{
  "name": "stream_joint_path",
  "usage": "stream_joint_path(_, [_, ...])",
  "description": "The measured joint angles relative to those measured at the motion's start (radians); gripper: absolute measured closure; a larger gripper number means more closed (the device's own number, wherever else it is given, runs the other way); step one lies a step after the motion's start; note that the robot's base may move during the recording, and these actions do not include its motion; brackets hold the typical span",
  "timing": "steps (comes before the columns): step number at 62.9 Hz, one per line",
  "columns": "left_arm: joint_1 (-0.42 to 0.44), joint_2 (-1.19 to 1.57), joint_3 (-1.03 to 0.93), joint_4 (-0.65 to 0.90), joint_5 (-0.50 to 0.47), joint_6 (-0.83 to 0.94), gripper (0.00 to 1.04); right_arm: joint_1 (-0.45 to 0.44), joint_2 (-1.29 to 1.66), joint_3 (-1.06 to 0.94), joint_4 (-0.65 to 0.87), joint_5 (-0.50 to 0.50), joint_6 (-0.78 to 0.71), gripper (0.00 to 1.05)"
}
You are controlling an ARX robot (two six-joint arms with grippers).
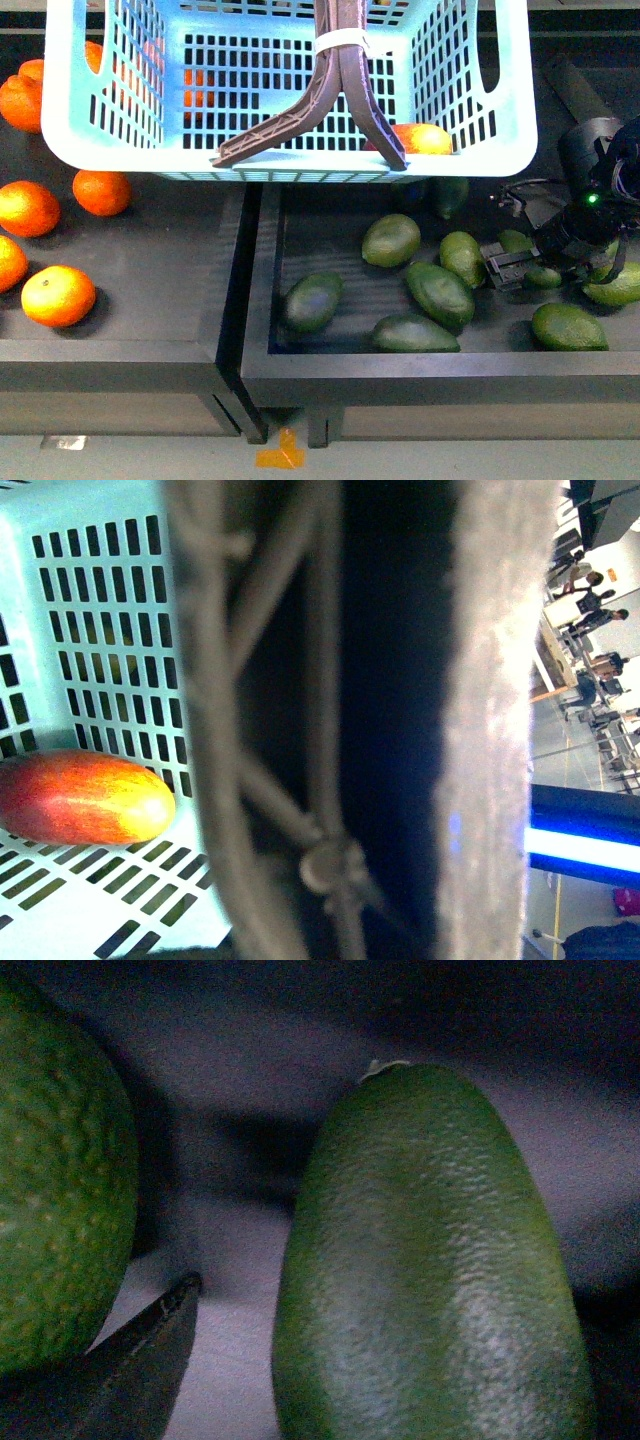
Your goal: Pick mango and avocado into basket
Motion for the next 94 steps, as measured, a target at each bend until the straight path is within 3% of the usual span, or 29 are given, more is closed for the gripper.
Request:
stream_joint_path(14, [0.000,0.000,0.000,0.000,0.001,0.000,0.93,-0.019,-0.016,-0.011,0.033,0.007,0.024,0.49])
stream_joint_path(35, [0.000,0.000,0.000,0.000,0.000,0.000,0.93,-0.109,-0.376,-0.174,0.200,0.029,0.182,0.51])
stream_joint_path(47, [0.000,0.000,0.000,0.000,-0.001,0.000,0.93,-0.121,-0.633,-0.221,0.207,-0.034,0.289,0.51])
stream_joint_path(56, [-0.001,0.000,0.000,0.000,0.000,0.000,0.93,-0.077,-0.835,-0.249,0.177,-0.129,0.380,0.51])
stream_joint_path(66, [-0.002,0.000,0.000,0.000,0.001,0.000,0.93,0.045,-1.001,-0.284,0.139,-0.187,0.445,0.51])
stream_joint_path(80, [-0.002,0.000,0.000,0.000,-0.001,0.000,0.93,0.211,-0.958,-0.344,0.130,-0.103,0.454,0.51])
stream_joint_path(91, [-0.002,0.000,0.000,0.000,-0.001,0.000,0.93,0.262,-0.890,-0.356,0.145,-0.046,0.458,0.51])
stream_joint_path(94, [-0.002,0.000,0.000,0.000,0.000,0.000,0.93,0.266,-0.883,-0.355,0.158,-0.050,0.471,0.42])
